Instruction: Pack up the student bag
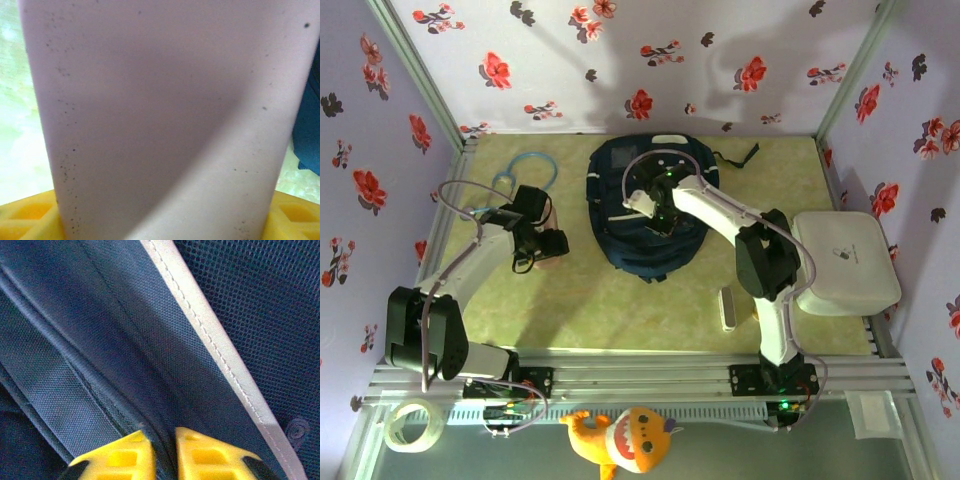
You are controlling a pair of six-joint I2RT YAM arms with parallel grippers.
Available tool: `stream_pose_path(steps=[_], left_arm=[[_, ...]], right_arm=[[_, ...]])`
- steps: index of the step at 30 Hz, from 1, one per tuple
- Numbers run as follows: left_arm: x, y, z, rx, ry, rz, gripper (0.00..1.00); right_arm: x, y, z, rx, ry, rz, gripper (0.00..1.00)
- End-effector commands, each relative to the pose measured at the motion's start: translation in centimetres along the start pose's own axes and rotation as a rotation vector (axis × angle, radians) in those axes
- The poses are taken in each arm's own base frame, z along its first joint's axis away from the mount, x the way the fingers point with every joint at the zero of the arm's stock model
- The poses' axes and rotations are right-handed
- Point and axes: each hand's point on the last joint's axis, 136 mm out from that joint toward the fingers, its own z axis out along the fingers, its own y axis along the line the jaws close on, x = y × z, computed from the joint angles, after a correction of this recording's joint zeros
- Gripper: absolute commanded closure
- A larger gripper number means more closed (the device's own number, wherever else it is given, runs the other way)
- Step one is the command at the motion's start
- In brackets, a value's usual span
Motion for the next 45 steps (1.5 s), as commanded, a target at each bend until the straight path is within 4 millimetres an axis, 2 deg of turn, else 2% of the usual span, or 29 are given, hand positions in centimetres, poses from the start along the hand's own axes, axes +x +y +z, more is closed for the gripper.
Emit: stream_pose_path(steps=[1,6,11,13,18,21,25,36,42,45], left_arm=[[-1.1,-0.4,-2.0,0.039,-0.066,-0.021,0.41],[-0.6,-1.3,-2.9,0.101,-0.077,0.005,0.42],[0.5,-3.0,-4.0,0.194,-0.064,0.072,0.44],[0.9,-4.2,-4.2,0.245,-0.054,0.098,0.44],[1.7,-8.6,-5.0,0.408,-0.037,0.178,0.45],[1.5,-11.0,-5.4,0.496,-0.053,0.182,0.45],[0.4,-12.8,-4.3,0.545,-0.058,0.094,0.46],[-3.2,-17.5,-1.5,0.58,-0.018,-0.039,0.46],[-4.7,-18.9,1.0,0.586,-0.001,-0.108,0.44],[-5.5,-19.9,1.7,0.616,-0.007,-0.135,0.38]], right_arm=[[-4.5,-3.5,-6.5,0.125,-0.264,0.089,0.93],[-7.6,-5.1,-11.8,0.156,-0.479,0.261,0.99],[-9.5,-6.3,-15.0,0.137,-0.603,0.43,1.0],[-10.2,-6.2,-15.9,0.102,-0.643,0.482,1.0],[-12.2,-4.8,-18.6,-0.064,-0.749,0.571,1.0],[-13.2,-4.0,-20.3,-0.167,-0.808,0.614,1.0],[-14.7,-2.7,-22.5,-0.316,-0.86,0.649,1.0],[-16.1,-2.1,-24.9,-0.499,-0.935,0.748,1.0],[-15.9,-2.4,-24.6,-0.526,-0.945,0.785,1.0],[-15.6,-2.9,-24.3,-0.53,-0.948,0.808,1.0]])
